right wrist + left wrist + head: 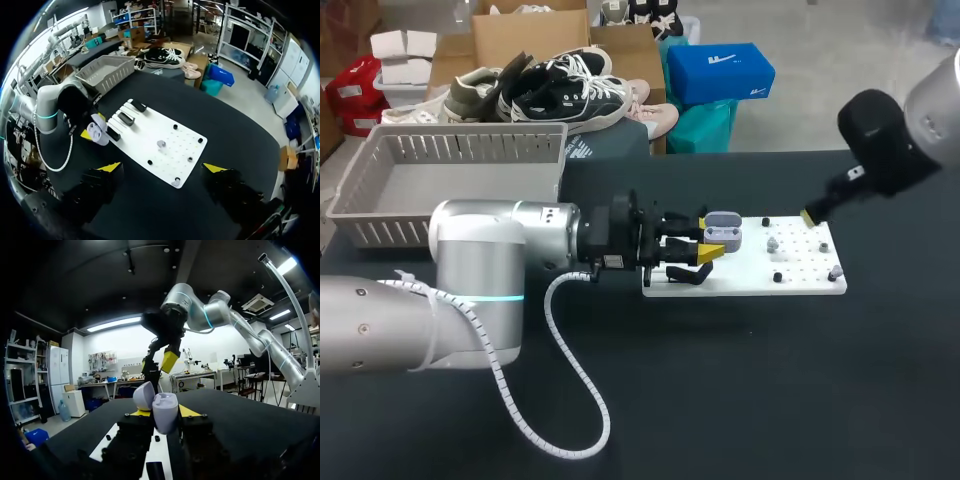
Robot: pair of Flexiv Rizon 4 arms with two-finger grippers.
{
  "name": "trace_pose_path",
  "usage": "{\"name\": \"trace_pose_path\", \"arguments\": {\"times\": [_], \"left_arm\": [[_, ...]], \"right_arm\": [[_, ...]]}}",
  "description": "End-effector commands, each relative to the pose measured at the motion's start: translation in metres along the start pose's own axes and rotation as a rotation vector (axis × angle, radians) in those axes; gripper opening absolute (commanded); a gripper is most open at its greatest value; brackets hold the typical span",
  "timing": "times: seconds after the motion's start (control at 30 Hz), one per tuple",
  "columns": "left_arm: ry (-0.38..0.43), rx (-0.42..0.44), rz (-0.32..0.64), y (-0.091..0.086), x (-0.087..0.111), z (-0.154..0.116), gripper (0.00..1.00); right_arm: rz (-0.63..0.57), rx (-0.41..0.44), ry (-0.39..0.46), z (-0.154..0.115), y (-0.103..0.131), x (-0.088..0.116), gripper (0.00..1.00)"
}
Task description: Pick up each earbud case from the left stands, insert the matching earbuds, close the lid, and place the case in the box.
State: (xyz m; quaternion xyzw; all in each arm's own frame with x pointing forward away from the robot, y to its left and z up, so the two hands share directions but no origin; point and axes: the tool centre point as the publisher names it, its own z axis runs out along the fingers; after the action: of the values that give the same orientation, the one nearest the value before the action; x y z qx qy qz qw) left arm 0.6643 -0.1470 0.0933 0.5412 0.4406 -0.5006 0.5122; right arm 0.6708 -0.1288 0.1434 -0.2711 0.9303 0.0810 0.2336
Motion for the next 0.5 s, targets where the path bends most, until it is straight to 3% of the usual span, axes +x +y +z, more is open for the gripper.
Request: {"name": "trace_pose_path", "arguments": {"times": [0.03,0.27,0.33,0.4,0.43,0.47,0.5], "left_arm": [[-0.004,0.003,0.001,0.001,0.002,0.0,0.0],[-0.004,0.003,0.001,0.001,0.002,0.0,0.0],[-0.004,0.003,0.001,0.001,0.002,0.0,0.0],[-0.004,0.003,0.001,0.001,0.002,0.0,0.0],[-0.004,0.003,0.001,0.001,0.002,0.0,0.0],[-0.004,0.003,0.001,0.001,0.002,0.0,0.0],[-0.004,0.003,0.001,0.001,0.002,0.0,0.0]], "right_arm": [[0.003,0.375,0.1,-0.01,-0.001,0.015,1.0],[-0.006,0.399,0.236,0.011,-0.002,0.037,0.96],[-0.009,0.407,0.255,0.017,-0.002,0.04,0.83],[-0.011,0.409,0.274,0.023,-0.001,0.043,0.81],[-0.012,0.406,0.282,0.025,0.0,0.044,0.73],[-0.009,0.401,0.29,0.029,0.0,0.046,0.58],[-0.011,0.403,0.301,0.033,0.0,0.048,0.53]]}}
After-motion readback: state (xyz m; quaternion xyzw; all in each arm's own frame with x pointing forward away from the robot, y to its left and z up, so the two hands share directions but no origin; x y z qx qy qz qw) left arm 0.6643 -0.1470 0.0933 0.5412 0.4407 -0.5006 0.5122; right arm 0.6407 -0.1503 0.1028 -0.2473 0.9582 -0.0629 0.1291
